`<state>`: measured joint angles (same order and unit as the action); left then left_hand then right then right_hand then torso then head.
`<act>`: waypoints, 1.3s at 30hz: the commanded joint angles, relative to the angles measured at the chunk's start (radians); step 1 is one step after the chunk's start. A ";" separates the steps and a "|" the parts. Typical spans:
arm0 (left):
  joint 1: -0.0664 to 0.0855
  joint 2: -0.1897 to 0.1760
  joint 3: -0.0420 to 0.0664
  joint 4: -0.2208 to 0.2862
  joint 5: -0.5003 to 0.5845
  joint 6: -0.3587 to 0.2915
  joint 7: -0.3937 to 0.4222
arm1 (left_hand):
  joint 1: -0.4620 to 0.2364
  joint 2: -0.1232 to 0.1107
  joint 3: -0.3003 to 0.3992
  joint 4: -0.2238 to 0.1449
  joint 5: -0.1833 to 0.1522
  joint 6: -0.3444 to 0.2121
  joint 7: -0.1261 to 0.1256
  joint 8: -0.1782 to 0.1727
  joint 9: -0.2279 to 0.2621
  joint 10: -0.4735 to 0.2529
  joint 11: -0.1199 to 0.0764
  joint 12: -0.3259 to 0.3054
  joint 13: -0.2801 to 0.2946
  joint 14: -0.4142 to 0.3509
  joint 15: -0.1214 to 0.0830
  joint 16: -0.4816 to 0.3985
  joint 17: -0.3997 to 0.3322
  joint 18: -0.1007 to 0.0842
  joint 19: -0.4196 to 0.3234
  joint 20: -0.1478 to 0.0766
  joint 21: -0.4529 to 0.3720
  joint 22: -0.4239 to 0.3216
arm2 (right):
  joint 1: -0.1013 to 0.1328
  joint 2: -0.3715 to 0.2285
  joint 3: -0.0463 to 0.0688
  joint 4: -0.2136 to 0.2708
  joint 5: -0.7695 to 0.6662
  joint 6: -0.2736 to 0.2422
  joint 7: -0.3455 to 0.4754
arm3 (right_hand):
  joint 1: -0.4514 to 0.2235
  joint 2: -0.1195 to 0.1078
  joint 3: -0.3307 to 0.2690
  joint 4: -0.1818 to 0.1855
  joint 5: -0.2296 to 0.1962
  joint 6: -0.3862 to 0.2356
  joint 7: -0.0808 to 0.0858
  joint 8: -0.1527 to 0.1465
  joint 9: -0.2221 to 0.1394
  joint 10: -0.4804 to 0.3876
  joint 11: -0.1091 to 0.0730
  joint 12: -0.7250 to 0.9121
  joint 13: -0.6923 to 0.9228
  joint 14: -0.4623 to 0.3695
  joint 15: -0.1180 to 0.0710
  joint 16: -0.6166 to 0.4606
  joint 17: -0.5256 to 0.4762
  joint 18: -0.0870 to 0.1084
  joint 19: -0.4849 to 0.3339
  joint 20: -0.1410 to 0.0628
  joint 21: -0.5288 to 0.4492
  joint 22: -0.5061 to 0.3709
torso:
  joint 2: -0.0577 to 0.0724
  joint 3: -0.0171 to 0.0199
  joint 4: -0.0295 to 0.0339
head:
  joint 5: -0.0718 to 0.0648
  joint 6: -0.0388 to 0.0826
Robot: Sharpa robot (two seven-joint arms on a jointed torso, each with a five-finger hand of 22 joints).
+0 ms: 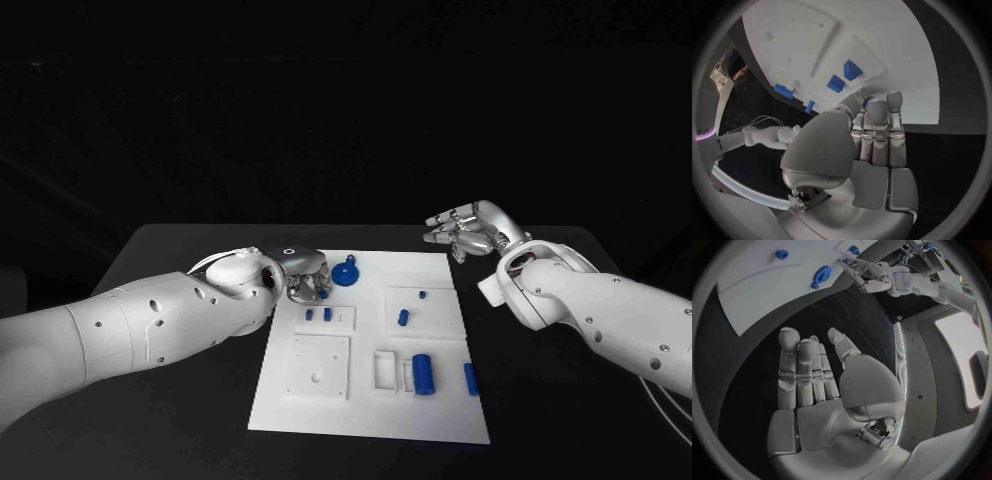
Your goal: Assemble the parts on the task board
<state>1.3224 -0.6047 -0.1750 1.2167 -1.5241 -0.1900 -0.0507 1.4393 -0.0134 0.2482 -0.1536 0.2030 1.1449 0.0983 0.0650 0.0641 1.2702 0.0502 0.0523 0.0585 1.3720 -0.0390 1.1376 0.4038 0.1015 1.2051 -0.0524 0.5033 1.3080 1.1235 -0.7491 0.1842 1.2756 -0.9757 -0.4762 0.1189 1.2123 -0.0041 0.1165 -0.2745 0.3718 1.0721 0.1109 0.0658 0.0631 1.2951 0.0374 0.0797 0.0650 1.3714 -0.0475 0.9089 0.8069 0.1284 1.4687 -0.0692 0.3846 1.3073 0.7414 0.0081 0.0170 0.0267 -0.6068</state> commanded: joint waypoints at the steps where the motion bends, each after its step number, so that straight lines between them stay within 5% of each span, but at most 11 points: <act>1: -0.003 0.000 -0.003 0.002 0.008 0.025 0.006 | -0.004 -0.019 0.003 -0.004 -0.004 -0.027 -0.004 -0.005 -0.003 -0.014 0.003 0.005 -0.001 -0.008 0.003 -0.008 0.000 0.008 -0.010 -0.001 -0.006 0.019 | -0.001 0.001 0.001 0.000 -0.008 0.014 0.012 | -0.012 0.000 0.006 0.001 0.001 0.001 0.006 -0.004 -0.001 -0.003 0.008 -0.007 -0.001 0.000 0.006 0.006 -0.001 0.010 0.038 0.006 -0.003 0.026 | 0.000 0.0006 -0.0009 | 0.000 0.001; 13: -0.003 -0.003 -0.004 0.003 0.017 -0.007 0.006 | -0.012 -0.059 0.034 -0.001 -0.008 -0.098 -0.028 -0.004 -0.002 -0.073 0.024 0.005 -0.001 -0.032 0.017 -0.014 -0.005 0.014 -0.019 0.011 -0.025 0.020 | -0.001 -0.001 0.001 -0.001 -0.008 0.015 0.012 | -0.013 -0.001 0.009 0.001 0.000 -0.001 0.007 -0.004 0.000 -0.015 0.012 -0.011 -0.002 -0.001 0.009 0.006 -0.002 0.012 0.038 0.009 -0.006 0.025 | 0.000 0.0000 -0.0001 | 0.000 0.000; 20: -0.003 -0.004 -0.004 0.001 0.017 -0.041 0.002 | 0.000 -0.083 0.027 -0.003 -0.010 -0.133 -0.039 -0.004 -0.002 -0.157 0.052 0.005 -0.001 -0.078 0.038 -0.016 -0.015 0.025 -0.041 0.030 -0.040 0.021 | -0.001 -0.001 0.001 -0.001 -0.008 0.017 0.011 | -0.013 -0.001 0.011 0.000 0.000 -0.001 0.007 -0.004 0.000 -0.016 0.012 -0.010 -0.002 0.001 0.009 0.006 -0.003 0.015 0.039 0.009 -0.016 0.021 | 0.000 -0.0001 0.0003 | 0.001 0.002; 31: -0.003 -0.007 -0.004 -0.008 0.017 -0.079 -0.005 | 0.023 -0.079 -0.015 0.003 -0.011 -0.149 -0.042 -0.005 -0.003 -0.179 0.058 0.005 -0.001 -0.084 0.044 -0.003 -0.036 0.034 -0.034 0.038 -0.053 0.021 | -0.001 -0.004 0.001 -0.002 -0.011 0.043 -0.004 | -0.015 -0.003 0.021 -0.002 -0.002 -0.004 0.010 -0.004 0.000 -0.045 0.021 -0.015 -0.003 0.002 0.015 0.006 -0.008 0.020 0.040 0.014 -0.022 0.014 | 0.000 -0.0008 -0.0005 | 0.001 0.002; 39: -0.003 -0.023 -0.003 -0.024 0.041 -0.115 0.006 | 0.029 -0.068 0.010 -0.004 -0.009 -0.093 -0.011 0.000 -0.001 -0.112 0.040 0.007 -0.001 -0.082 0.032 -0.001 -0.039 0.033 -0.036 0.031 -0.042 0.025 | -0.007 -0.017 0.001 0.004 -0.129 0.149 -0.059 | 0.001 -0.014 0.045 -0.009 0.000 0.003 0.011 -0.004 0.000 -0.060 0.026 -0.015 -0.003 0.003 0.018 0.011 -0.010 0.028 0.040 0.019 -0.017 0.012 | 0.000 -0.0010 -0.0011 | -0.010 0.002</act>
<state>1.3194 -0.6264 -0.1787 1.1951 -1.5065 -0.2619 -0.0530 1.4631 -0.0868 0.2576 -0.1577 0.1968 1.0518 0.0891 0.0668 0.0626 1.1560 0.0898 0.0536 0.0584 1.2872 -0.0059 1.1325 0.3626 0.1166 1.1703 -0.0229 0.4556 1.3076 1.1183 -0.7645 0.1845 1.2756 -1.0161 -0.4155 0.0956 1.2132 -0.0130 0.1586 -0.2829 0.3718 1.0725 0.1187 0.0658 0.0631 1.2416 0.0661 0.0681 0.0631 1.3750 -0.0370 0.9156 0.7974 0.1406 1.4650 -0.0585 0.3666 1.3073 0.7414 0.0073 0.0163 0.0204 -0.6046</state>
